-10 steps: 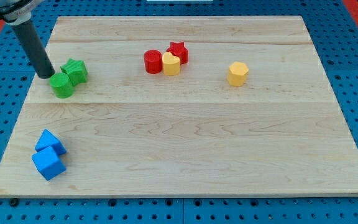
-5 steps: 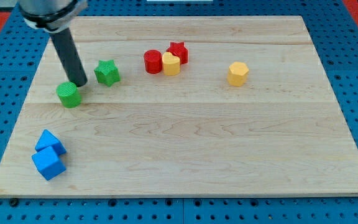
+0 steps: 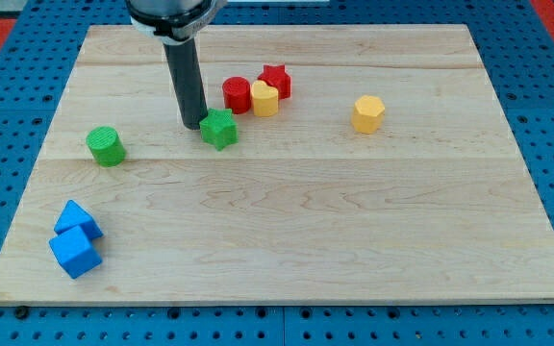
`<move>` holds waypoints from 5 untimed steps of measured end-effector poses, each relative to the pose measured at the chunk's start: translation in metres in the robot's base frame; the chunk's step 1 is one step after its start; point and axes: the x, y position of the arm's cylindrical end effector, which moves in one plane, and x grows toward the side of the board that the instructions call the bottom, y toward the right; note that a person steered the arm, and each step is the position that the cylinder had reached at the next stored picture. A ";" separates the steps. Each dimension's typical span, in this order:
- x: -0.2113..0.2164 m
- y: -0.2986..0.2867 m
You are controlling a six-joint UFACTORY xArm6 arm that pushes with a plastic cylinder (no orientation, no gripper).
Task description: Move the green star close to the red star
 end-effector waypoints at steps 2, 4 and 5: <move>0.057 0.000; 0.054 0.013; 0.043 0.019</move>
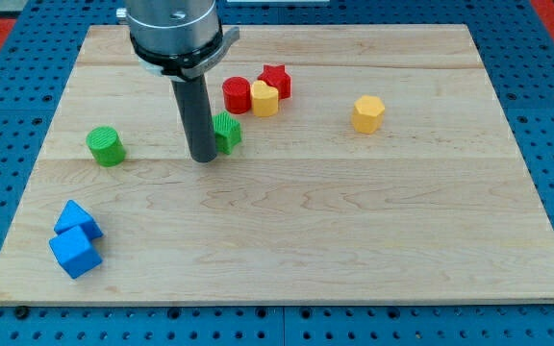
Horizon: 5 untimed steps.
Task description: Move the green star close to the red star
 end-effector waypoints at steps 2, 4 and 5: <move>-0.010 0.032; -0.039 0.050; -0.011 0.085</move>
